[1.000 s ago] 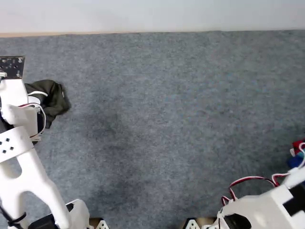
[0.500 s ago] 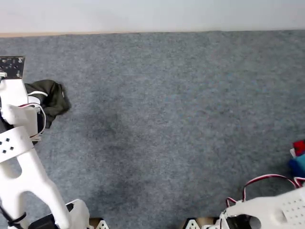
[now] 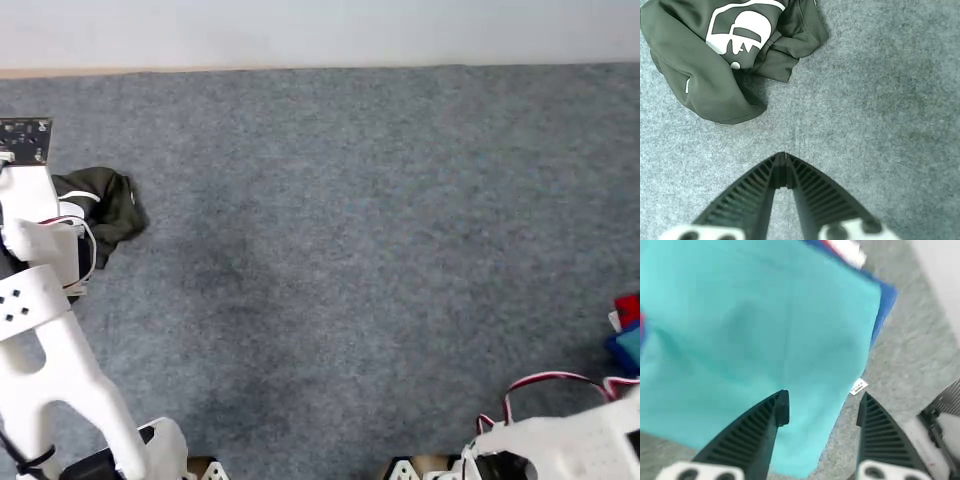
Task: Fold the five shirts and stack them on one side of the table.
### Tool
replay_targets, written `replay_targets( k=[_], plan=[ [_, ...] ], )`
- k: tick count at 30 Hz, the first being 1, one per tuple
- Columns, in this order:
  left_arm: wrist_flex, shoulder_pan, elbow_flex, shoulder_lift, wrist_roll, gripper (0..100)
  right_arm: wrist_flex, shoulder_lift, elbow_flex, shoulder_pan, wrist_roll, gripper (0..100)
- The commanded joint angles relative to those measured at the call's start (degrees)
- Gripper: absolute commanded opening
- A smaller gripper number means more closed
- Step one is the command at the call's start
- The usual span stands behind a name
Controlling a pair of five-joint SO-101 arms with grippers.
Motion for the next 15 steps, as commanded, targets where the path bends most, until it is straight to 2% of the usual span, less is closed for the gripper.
replay_targets(
  k=[1,5,11,15],
  plan=[
    [-0.4,0.0,-0.4,-2.2,-0.5,0,3.1,-9.4,-0.8,-2.9,0.5,22.0],
    [-0.4,0.0,-0.4,-2.2,-0.5,0,8.0,-13.1,-0.4,-4.9,0.5,21.9],
    [-0.4,0.0,-0.4,-2.2,-0.5,0,18.9,-10.1,4.0,-8.9,0.5,21.0],
    [-0.4,0.0,-0.3,-2.2,-0.5,0,18.3,-5.6,8.9,-10.7,0.5,8.7]
  ],
)
